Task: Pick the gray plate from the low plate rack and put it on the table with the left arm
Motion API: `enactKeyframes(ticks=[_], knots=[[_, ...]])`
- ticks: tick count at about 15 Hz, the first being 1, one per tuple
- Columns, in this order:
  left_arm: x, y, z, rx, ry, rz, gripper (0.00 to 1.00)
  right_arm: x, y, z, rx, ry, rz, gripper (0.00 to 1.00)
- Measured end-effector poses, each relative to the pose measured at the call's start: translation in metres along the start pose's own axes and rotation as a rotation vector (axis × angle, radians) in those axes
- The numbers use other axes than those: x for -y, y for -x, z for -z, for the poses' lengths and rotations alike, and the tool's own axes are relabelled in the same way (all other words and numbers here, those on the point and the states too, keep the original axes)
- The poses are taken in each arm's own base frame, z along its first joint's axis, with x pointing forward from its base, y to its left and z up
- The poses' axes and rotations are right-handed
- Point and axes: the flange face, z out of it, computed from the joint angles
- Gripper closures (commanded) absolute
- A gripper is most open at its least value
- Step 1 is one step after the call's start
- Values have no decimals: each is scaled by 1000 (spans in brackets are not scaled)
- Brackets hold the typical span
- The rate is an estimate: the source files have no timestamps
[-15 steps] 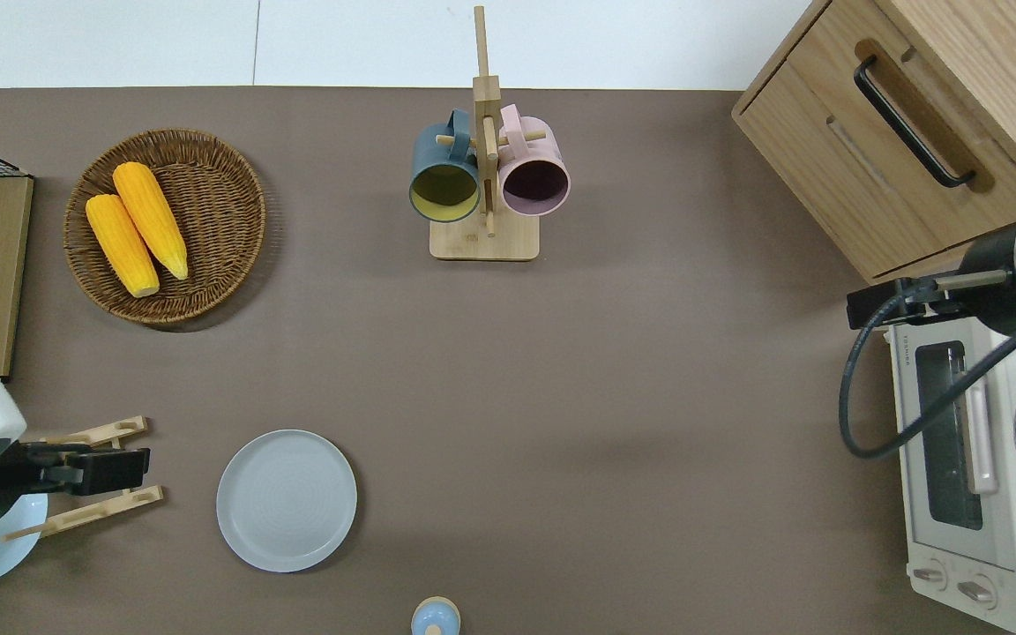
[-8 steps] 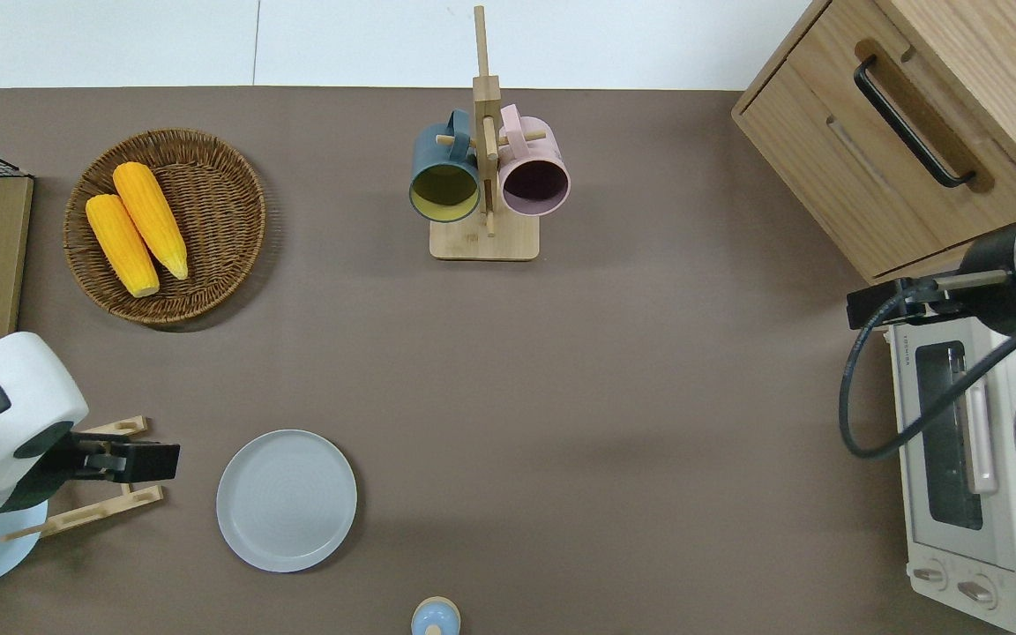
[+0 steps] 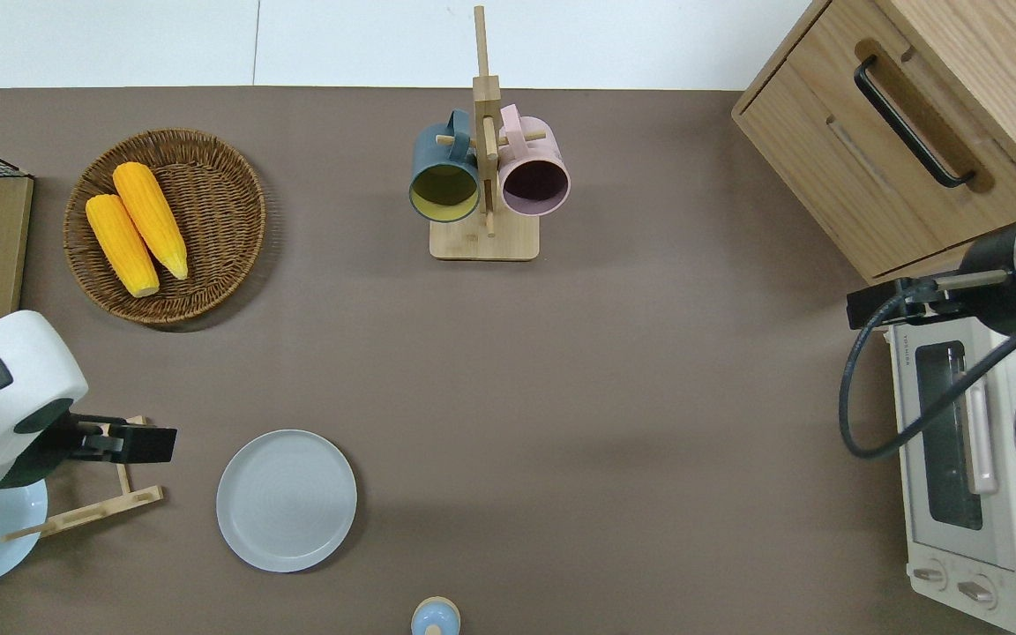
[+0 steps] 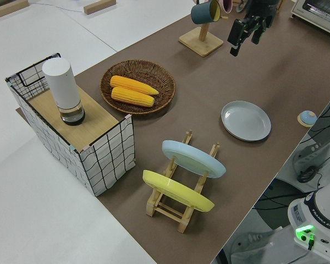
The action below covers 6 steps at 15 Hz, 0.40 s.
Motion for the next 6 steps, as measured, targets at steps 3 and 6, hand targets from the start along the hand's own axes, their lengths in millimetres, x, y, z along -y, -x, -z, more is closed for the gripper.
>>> enactKeyframes(ticks=[3, 6], knots=[[1, -4, 12, -25, -4, 0, 2, 0, 0, 0, 0, 0, 0, 17], [6, -6, 13, -26, -8, 10, 2, 0, 0, 0, 0, 0, 0, 17]])
